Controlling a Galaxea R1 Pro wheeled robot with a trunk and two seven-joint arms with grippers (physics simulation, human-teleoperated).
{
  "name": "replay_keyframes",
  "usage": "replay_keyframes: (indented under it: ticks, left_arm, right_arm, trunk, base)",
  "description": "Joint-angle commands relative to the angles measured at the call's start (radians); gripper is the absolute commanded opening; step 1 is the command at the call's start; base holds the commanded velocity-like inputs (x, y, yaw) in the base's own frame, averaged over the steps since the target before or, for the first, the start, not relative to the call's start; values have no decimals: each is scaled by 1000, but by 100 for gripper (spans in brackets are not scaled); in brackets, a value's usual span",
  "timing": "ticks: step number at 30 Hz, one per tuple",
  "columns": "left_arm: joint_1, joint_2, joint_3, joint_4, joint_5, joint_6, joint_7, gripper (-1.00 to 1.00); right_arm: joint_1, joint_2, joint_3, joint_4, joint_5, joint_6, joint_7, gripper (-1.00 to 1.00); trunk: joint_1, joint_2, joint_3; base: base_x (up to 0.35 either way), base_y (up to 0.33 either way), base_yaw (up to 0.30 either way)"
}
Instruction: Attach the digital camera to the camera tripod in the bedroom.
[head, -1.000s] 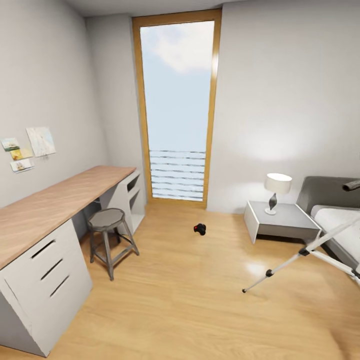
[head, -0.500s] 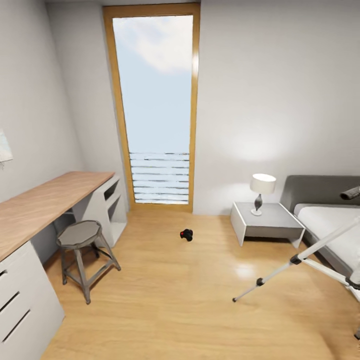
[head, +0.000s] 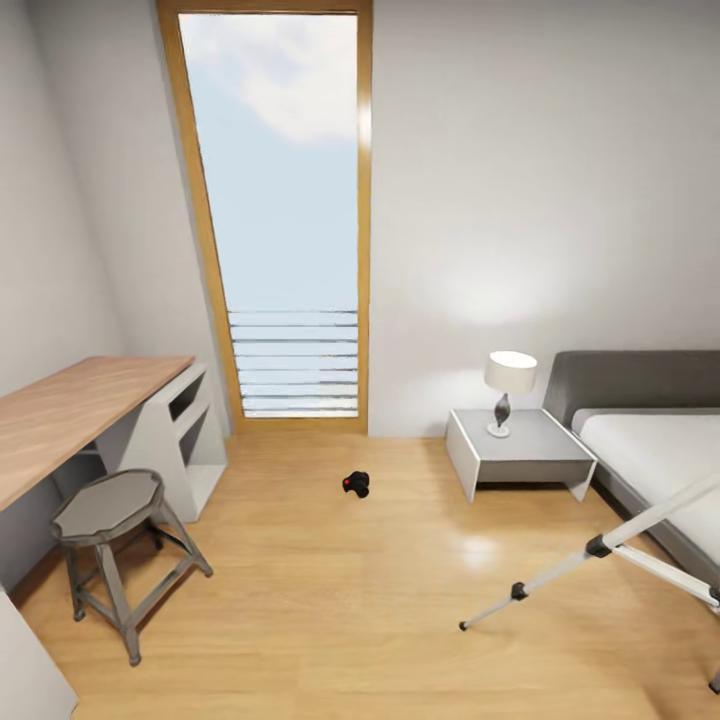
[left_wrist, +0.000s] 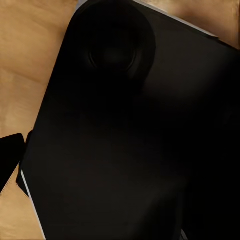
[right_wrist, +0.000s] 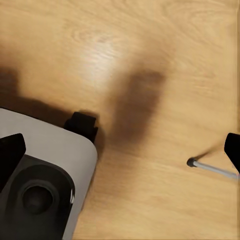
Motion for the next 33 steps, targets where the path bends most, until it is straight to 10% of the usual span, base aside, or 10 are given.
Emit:
replay_keyframes:
  ticks: [1, 33]
  left_arm:
    - [1, 0, 7, -2, 2, 0, 0, 100]
    - [1, -1, 7, -2, 0, -9, 0, 100]
  right_arm:
    - [-1, 0, 5, 1, 5, 1, 4, 100]
    - [-1, -7, 8, 2, 0, 2, 0, 100]
  trunk:
    - [1, 0, -1]
    - [1, 0, -1]
  base:
    - [331, 77, -14]
    - [331, 79, -2]
